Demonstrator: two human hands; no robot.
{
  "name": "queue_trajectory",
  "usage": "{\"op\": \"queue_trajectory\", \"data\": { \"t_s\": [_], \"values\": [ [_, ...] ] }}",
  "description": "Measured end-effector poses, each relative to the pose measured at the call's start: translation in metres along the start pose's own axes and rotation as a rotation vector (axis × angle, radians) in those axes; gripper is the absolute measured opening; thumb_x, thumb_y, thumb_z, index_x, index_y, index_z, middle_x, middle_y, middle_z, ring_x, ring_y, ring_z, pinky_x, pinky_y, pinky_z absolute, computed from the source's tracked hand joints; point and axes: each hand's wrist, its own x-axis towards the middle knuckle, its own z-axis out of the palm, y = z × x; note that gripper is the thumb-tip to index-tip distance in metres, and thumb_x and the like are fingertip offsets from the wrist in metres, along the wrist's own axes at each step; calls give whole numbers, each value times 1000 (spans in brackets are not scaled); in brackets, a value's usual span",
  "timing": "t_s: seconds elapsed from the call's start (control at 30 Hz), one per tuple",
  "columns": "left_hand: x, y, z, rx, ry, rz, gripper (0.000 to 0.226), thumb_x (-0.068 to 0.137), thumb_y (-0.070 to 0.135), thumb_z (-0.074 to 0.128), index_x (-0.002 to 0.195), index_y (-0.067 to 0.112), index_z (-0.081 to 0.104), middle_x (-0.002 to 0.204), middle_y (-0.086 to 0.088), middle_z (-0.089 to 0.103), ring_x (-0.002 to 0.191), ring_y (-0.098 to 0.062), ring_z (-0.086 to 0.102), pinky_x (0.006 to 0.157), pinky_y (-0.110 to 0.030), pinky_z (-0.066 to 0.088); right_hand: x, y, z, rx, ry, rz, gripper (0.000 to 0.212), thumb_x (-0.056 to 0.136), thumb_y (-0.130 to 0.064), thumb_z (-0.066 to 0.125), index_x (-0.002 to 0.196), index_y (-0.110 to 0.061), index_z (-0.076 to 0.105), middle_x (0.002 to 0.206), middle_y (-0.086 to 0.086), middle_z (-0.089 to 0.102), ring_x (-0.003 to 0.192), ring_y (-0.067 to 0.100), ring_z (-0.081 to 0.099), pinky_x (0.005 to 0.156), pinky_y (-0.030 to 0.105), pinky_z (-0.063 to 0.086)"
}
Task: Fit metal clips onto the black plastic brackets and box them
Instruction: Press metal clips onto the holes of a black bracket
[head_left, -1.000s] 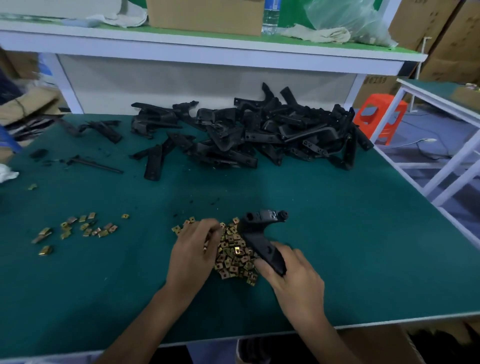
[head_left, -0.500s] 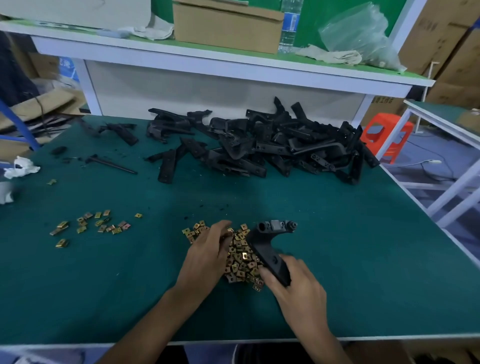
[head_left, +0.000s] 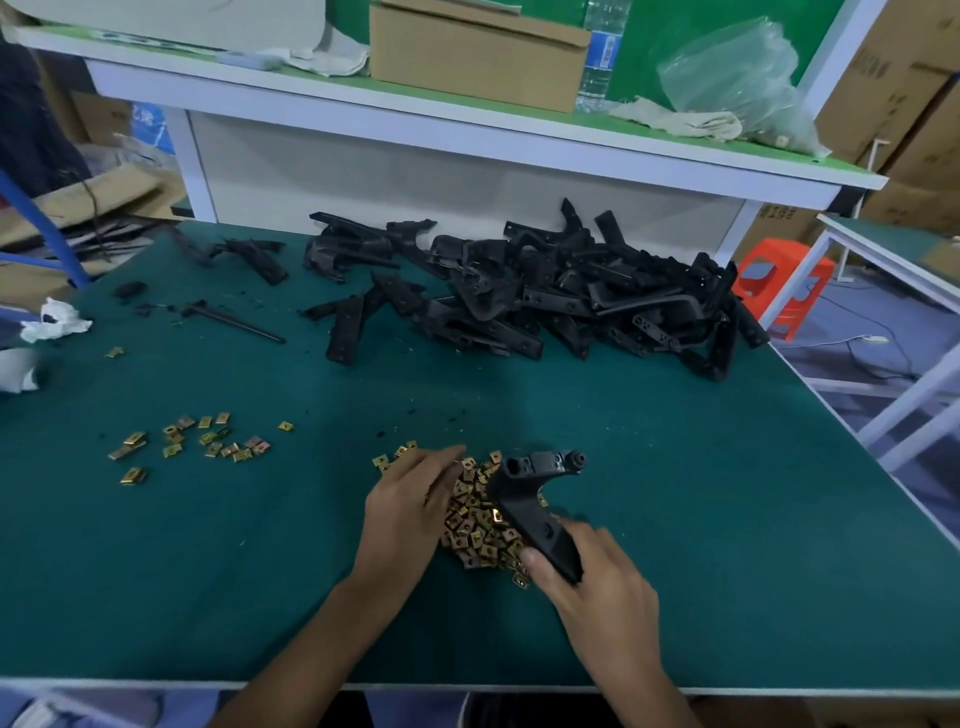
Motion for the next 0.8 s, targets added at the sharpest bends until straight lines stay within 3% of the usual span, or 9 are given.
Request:
{"op": "queue_trajectory", "data": {
  "t_s": [0.07, 0.13, 0.23, 0.33, 0.4, 0.53, 0.67, 0.8],
  "values": [
    [1, 0, -3, -119, -30, -195, 26, 94, 28, 71, 121, 29, 69, 100, 19, 70, 94, 2, 64, 82, -13, 49, 0, 0, 2, -67, 22, -53, 59, 82, -73, 46, 107, -26, 72, 84, -10, 60, 73, 16, 63, 52, 28, 41],
    [2, -3, -5, -217, -30, -304, 17, 93, 34, 71, 108, 39, 67, 96, 25, 71, 95, 8, 65, 83, -12, 50, -1, -2, 4, -142, 39, -94, 58, 83, -74, 50, 106, -27, 74, 85, -8, 63, 73, 17, 65, 51, 27, 40],
    [3, -3, -9, -291, -18, -292, 16, 94, 30, 69, 99, 46, 68, 97, 29, 71, 94, 6, 67, 80, -8, 49, -1, -3, 4, -193, 84, -148, 53, 85, -72, 52, 107, -29, 74, 86, -10, 65, 73, 16, 66, 50, 27, 46],
    [3, -3, -12, -376, -39, -276, 21, 93, 42, 63, 111, 38, 72, 103, 26, 71, 101, 4, 66, 84, -10, 49, 0, -4, 4, -199, 77, -162, 53, 86, -72, 48, 109, -30, 71, 87, -12, 65, 74, 14, 65, 50, 28, 48],
    [3, -3, -12, -415, -66, -299, 22, 95, 37, 65, 116, 35, 71, 105, 26, 71, 102, 6, 65, 82, -8, 48, 0, -4, 4, -207, 78, -165, 54, 86, -73, 45, 108, -31, 71, 87, -12, 65, 74, 15, 64, 50, 29, 49],
    [4, 3, -11, -643, -94, -439, 15, 91, 13, 74, 100, 24, 74, 87, 12, 76, 82, 1, 70, 70, -9, 50, 2, -4, 6, -231, 107, -184, 54, 85, -72, 47, 107, -30, 73, 85, -10, 63, 70, 16, 63, 50, 28, 47],
    [4, 2, -16, -801, -131, -457, 20, 94, 6, 68, 96, 21, 80, 92, -1, 78, 90, -10, 72, 76, -15, 53, 1, -2, 9, -253, 122, -218, 55, 85, -71, 49, 111, -29, 75, 85, -7, 63, 69, 17, 63, 49, 28, 48],
    [3, 7, -15, -797, -196, -435, 24, 94, 6, 67, 97, 25, 82, 97, 0, 78, 93, -10, 71, 75, -17, 53, 2, 0, 11, -284, 133, -264, 56, 86, -69, 50, 112, -27, 77, 82, -5, 62, 66, 16, 60, 50, 28, 47]
  ]
}}
